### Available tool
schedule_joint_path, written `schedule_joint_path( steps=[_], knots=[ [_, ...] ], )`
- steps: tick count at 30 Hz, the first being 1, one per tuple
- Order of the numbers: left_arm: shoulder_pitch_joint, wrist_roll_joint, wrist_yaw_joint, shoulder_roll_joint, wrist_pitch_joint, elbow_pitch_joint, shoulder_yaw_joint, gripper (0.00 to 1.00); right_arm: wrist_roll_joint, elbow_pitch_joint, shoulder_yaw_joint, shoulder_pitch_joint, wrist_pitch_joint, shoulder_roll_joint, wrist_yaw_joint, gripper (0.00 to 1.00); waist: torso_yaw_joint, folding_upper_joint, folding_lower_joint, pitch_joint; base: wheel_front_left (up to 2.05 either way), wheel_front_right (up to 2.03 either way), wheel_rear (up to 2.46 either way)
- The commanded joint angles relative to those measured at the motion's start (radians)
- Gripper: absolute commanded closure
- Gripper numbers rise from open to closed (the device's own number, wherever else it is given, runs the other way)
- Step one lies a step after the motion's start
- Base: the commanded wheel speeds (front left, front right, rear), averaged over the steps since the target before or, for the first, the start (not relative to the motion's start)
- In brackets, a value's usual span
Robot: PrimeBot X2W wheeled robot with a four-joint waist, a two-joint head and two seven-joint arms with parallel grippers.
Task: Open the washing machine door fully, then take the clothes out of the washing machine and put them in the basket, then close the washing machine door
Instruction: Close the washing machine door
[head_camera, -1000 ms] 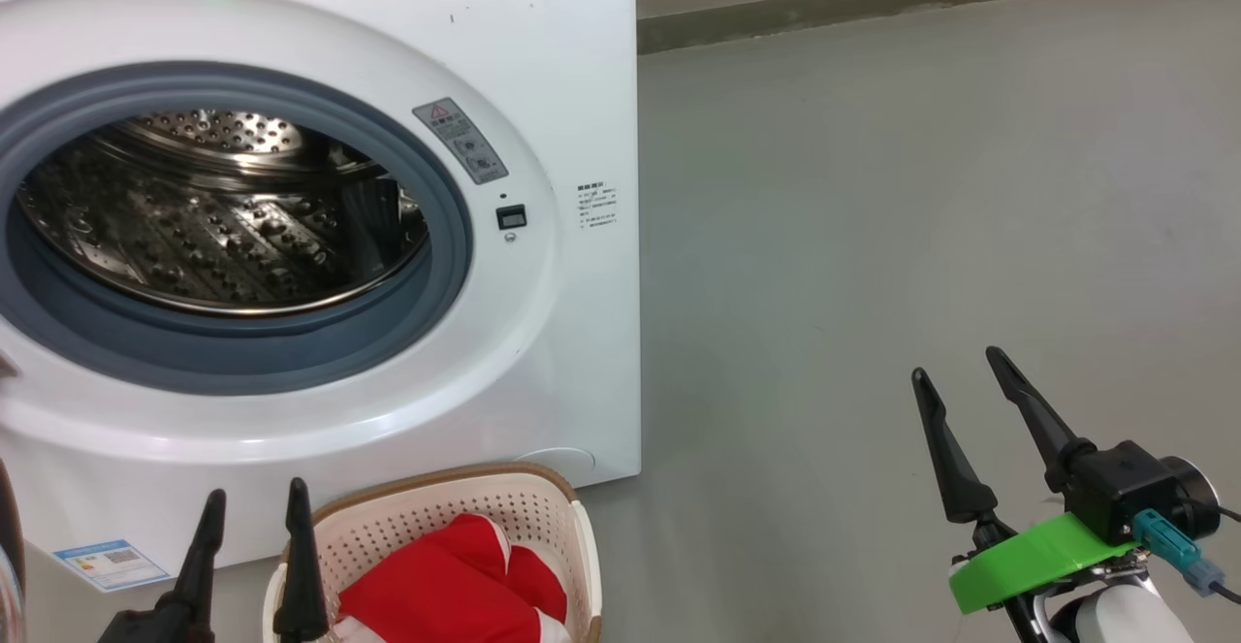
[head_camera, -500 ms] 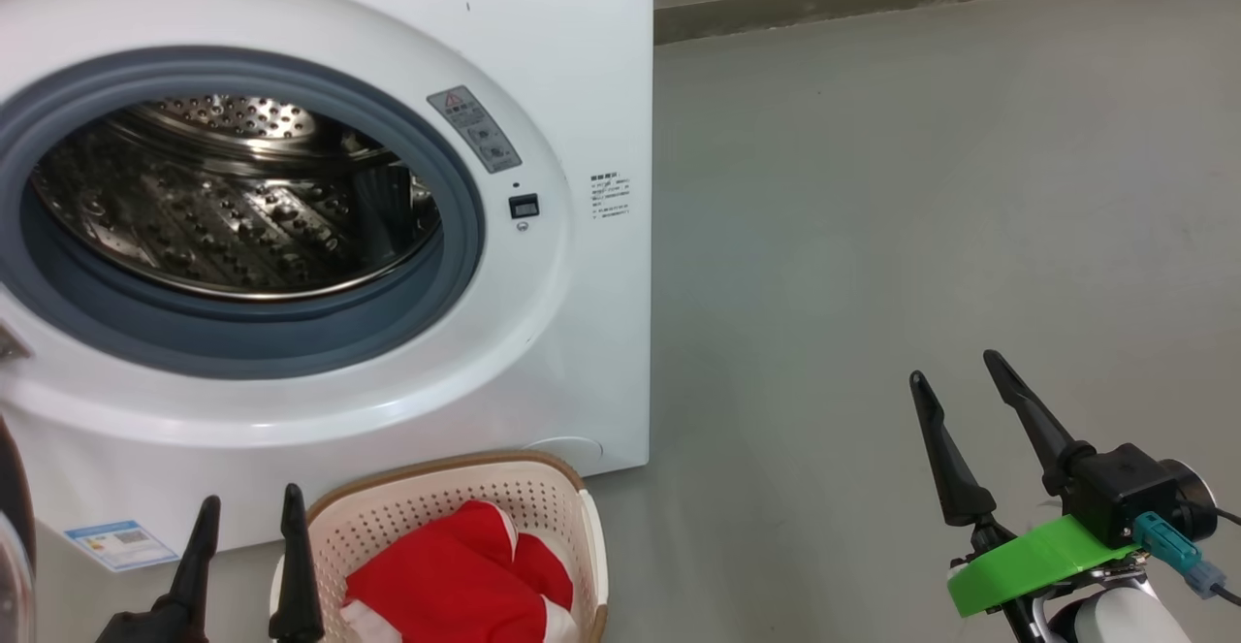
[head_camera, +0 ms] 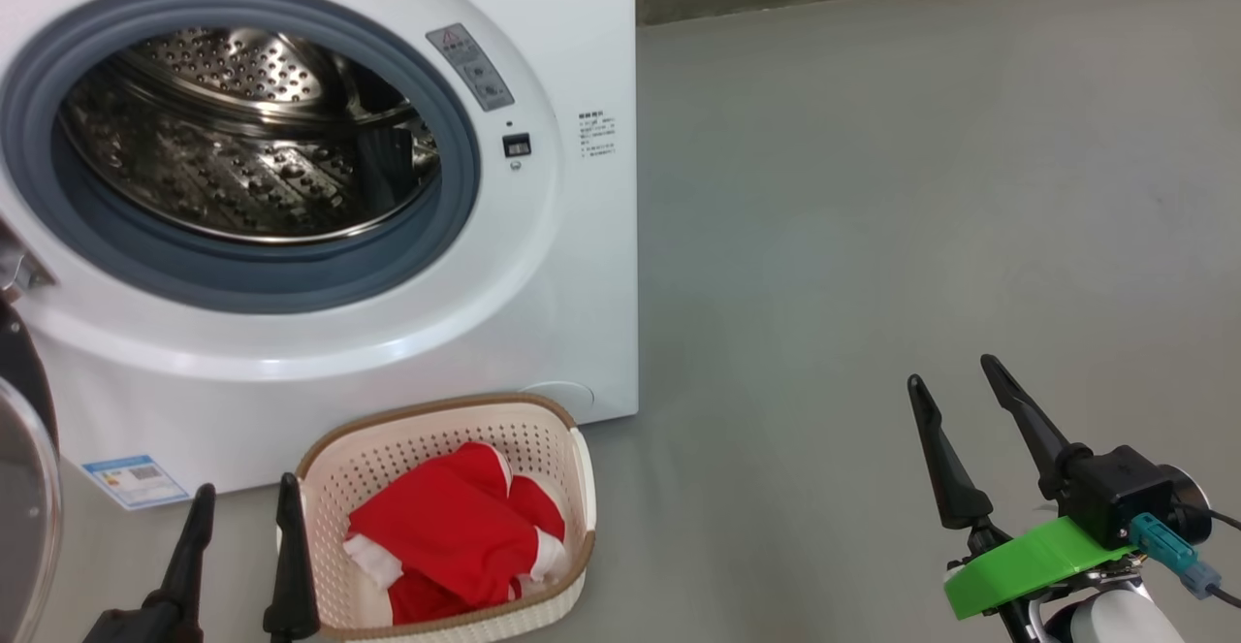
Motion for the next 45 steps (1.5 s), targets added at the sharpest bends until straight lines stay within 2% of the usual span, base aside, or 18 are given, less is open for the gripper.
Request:
schedule_joint_path(
  steps=[1, 22, 32, 45],
  knots=[
    [-0.012, -0.008, -0.006, 0.023, -0.009, -0.035, 0.032, 0.00, 0.003, -0.020, 0.020, -0.014, -0.006, -0.005, 0.003, 0.00, 0.000, -0.0001, 0.0000, 0.000, -1.00, 1.00, 0.00],
    [-0.017, -0.002, 0.017, 0.027, -0.021, -0.045, 0.025, 0.00, 0.002, -0.024, 0.017, -0.013, -0.006, 0.004, 0.003, 0.00, 0.024, -0.0001, 0.0000, -0.001, -0.15, 0.15, 0.00],
    [-0.015, 0.016, 0.055, 0.020, 0.010, -0.099, 0.011, 0.00, -0.001, -0.028, 0.032, -0.011, -0.006, -0.002, 0.003, 0.00, 0.088, -0.0001, 0.0000, -0.006, 0.00, 0.00, 0.00],
    [0.016, 0.031, 0.101, 0.022, 0.052, -0.173, 0.011, 0.00, 0.002, -0.022, 0.088, -0.042, -0.006, 0.000, 0.003, 0.00, 0.223, -0.0001, 0.0000, -0.020, 0.00, 0.00, 0.00]
  ],
)
